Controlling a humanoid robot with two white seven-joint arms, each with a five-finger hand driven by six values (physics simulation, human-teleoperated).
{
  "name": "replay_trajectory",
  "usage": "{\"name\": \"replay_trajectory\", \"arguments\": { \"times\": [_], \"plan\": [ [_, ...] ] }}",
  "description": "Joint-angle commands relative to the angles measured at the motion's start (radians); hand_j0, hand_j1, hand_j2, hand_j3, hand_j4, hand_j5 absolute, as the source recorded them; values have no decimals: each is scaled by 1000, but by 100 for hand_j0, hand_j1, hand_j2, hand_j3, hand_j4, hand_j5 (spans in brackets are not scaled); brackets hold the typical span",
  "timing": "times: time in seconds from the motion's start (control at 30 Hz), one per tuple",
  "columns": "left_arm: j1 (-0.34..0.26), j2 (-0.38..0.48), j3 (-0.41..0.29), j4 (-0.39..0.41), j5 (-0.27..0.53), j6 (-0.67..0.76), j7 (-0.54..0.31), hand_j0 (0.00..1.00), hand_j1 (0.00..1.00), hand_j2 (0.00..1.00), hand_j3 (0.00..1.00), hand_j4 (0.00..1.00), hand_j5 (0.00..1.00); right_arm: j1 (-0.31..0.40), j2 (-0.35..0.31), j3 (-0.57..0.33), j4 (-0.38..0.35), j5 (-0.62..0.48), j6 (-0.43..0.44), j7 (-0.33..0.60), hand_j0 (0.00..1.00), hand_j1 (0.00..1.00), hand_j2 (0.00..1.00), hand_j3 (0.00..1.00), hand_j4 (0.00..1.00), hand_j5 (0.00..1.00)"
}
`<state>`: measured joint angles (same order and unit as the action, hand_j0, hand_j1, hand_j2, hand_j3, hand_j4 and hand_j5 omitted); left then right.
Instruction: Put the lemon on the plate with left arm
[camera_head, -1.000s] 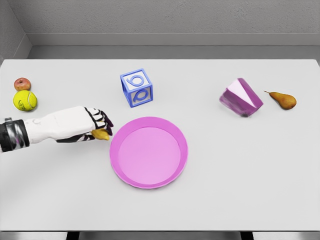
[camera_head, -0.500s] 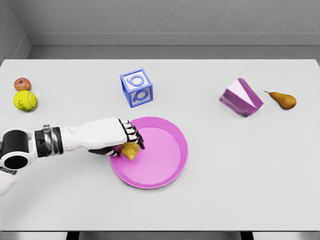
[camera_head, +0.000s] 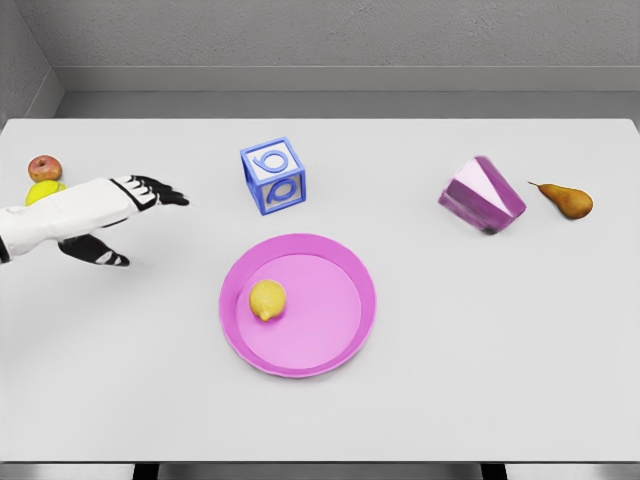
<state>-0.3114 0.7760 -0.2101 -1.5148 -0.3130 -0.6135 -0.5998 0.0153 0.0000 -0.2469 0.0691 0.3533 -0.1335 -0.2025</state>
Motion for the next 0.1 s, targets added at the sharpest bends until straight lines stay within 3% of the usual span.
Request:
{"name": "replay_trajectory", "arguments": {
  "times": [0.0, 0.07],
  "plan": [
    [2, 6, 17, 44, 22, 3, -2, 100, 100, 100, 100, 100, 100, 0, 0, 0, 0, 0, 0, 0, 100, 100, 100, 100, 100, 100],
    [0, 5, 17, 42, 22, 3, -2, 100, 100, 100, 100, 100, 100, 0, 0, 0, 0, 0, 0, 0, 100, 100, 100, 100, 100, 100]
  ]
}}
